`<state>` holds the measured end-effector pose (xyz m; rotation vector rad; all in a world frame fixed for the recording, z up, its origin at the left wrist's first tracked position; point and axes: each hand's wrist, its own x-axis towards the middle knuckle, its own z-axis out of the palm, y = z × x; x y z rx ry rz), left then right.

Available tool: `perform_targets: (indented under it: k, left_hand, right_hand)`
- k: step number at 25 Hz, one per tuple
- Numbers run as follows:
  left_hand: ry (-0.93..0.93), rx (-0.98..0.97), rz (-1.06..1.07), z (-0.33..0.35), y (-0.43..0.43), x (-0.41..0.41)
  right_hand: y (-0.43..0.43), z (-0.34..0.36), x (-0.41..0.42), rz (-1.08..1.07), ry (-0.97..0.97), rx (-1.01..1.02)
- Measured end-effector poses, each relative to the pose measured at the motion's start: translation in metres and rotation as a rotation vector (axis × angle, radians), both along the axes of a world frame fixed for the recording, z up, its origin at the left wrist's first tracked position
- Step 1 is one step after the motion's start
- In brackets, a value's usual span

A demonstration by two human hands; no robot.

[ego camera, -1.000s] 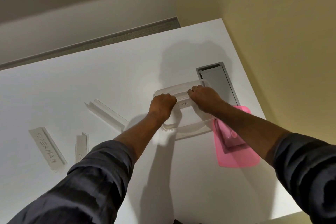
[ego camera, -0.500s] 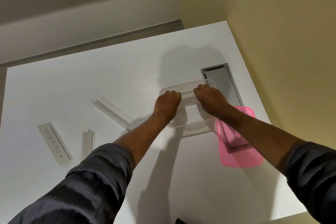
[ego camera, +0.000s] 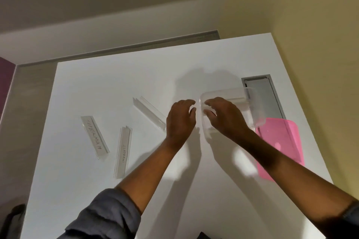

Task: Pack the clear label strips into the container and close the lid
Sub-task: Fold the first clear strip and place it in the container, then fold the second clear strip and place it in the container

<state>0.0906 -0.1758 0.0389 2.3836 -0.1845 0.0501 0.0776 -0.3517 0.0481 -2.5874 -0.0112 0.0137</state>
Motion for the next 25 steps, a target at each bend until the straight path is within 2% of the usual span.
perform_targets:
  k: [6, 10, 16, 21, 25]
  left_hand:
    - [0.108, -0.027, 0.117, -0.001, 0.094, -0.034]
    - [0.246, 0.044, 0.155, -0.006, 0.159, -0.049]
    - [0.364, 0.125, 0.331, -0.026, 0.237, -0.072]
    - [0.548, 0.125, 0.384, -0.045, 0.266, -0.082]
    - [0.616, 0.117, 0.381, -0.055, 0.277, -0.082]
  right_hand:
    - [0.1, -0.001, -0.024, 0.052, 0.128, 0.198]
    - [0.17, -0.02, -0.04, 0.113, 0.282, 0.255]
    - [0.246, -0.05, -0.057, 0.158, 0.48, 0.262]
    - [0.278, -0.066, -0.059, 0.14, 0.547, 0.231]
    - [0.289, -0.075, -0.061, 0.113, 0.572, 0.221]
